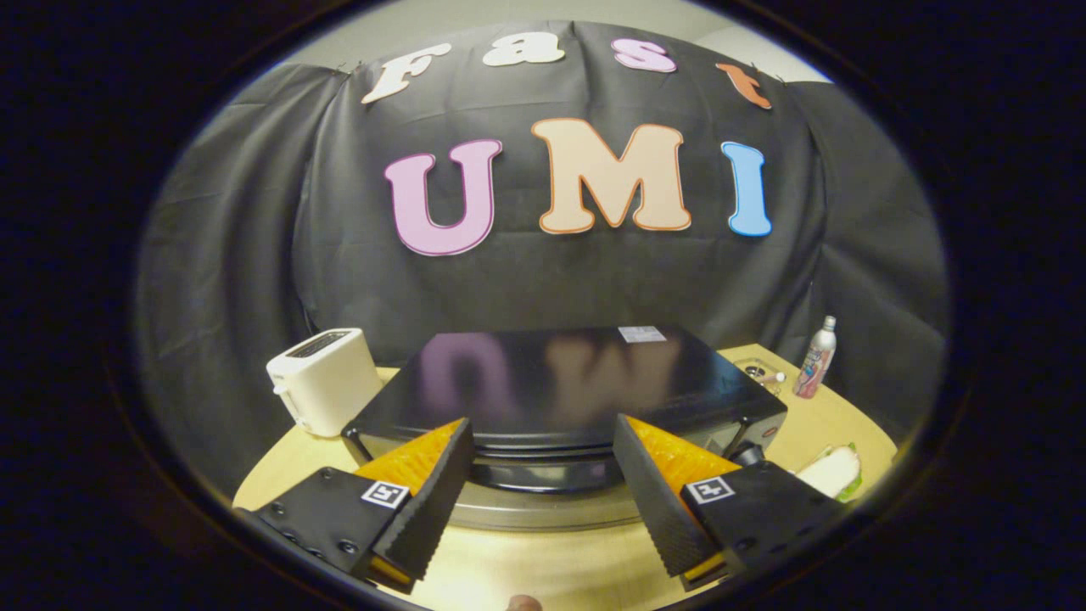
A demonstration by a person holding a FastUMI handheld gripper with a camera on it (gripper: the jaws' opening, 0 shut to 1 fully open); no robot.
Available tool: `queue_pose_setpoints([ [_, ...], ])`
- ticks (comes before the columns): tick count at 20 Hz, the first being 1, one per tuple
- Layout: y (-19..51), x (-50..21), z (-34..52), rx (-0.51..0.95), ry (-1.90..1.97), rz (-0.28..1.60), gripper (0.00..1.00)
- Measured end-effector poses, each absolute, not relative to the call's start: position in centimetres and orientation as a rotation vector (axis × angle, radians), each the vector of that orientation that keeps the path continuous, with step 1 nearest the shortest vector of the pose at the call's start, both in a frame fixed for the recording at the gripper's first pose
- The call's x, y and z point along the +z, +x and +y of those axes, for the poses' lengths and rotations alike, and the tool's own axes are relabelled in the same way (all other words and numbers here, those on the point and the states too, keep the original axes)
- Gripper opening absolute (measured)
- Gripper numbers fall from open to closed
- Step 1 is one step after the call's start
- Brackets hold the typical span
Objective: Open the toaster oven, put the food inside, and close the toaster oven door.
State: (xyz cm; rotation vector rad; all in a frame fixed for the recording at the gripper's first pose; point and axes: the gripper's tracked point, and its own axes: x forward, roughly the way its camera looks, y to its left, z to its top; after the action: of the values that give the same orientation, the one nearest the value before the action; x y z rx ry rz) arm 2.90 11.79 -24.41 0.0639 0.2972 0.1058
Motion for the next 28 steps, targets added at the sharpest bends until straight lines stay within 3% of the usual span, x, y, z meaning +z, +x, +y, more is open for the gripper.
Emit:
queue_pose_setpoints([
  [11, -2.6, -25.3, 10.8, 0.091, 0.025, 0.362, 1.00],
  [21, -8.9, -30.0, 10.1, 0.072, -0.059, 0.501, 1.00],
  [28, -9.6, -33.7, 10.1, 0.051, -0.134, 0.598, 1.00],
])
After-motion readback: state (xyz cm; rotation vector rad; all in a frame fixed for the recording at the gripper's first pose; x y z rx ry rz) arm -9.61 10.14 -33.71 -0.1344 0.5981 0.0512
